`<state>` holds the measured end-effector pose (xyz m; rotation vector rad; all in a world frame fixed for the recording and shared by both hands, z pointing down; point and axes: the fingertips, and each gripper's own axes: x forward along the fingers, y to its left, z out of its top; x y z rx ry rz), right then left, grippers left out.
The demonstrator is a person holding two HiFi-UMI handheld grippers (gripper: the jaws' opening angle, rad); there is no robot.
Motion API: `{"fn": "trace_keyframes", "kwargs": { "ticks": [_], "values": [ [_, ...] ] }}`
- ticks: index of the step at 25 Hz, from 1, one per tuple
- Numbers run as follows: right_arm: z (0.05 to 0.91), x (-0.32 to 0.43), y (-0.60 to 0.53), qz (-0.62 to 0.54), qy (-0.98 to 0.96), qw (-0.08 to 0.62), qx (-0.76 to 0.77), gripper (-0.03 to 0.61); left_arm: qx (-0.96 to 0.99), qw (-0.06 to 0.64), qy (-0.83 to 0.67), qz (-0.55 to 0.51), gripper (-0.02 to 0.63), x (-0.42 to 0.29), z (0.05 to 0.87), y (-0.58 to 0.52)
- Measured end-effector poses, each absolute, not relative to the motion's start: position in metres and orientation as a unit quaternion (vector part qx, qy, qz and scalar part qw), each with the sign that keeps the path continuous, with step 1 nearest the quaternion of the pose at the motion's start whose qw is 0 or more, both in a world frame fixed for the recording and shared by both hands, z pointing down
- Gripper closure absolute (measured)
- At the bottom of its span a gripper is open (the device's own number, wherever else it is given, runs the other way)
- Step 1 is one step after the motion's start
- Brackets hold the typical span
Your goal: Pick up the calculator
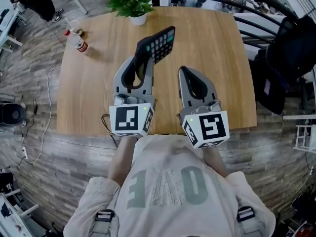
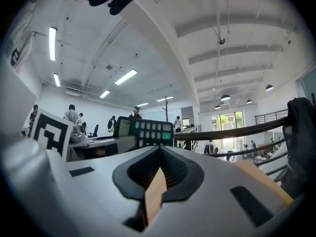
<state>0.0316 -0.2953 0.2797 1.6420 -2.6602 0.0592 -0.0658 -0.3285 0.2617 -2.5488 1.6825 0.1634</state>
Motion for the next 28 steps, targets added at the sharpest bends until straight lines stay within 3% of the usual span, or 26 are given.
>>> {"fn": "trace_keyframes", "kwargs": {
  "ticks": [10, 28],
  "values": [
    [0.27, 0.044, -0.271, -0.008, -0.816, -0.032, 0.578, 0.56, -0.778, 0.079, 0.611, 0.125, 0.493, -0.103, 0.243, -0.275],
    [0.271, 0.045, -0.257, -0.018, -0.804, -0.02, 0.594, 0.56, -0.785, 0.093, 0.597, 0.137, 0.493, -0.103, 0.228, -0.263]
  ]
}}
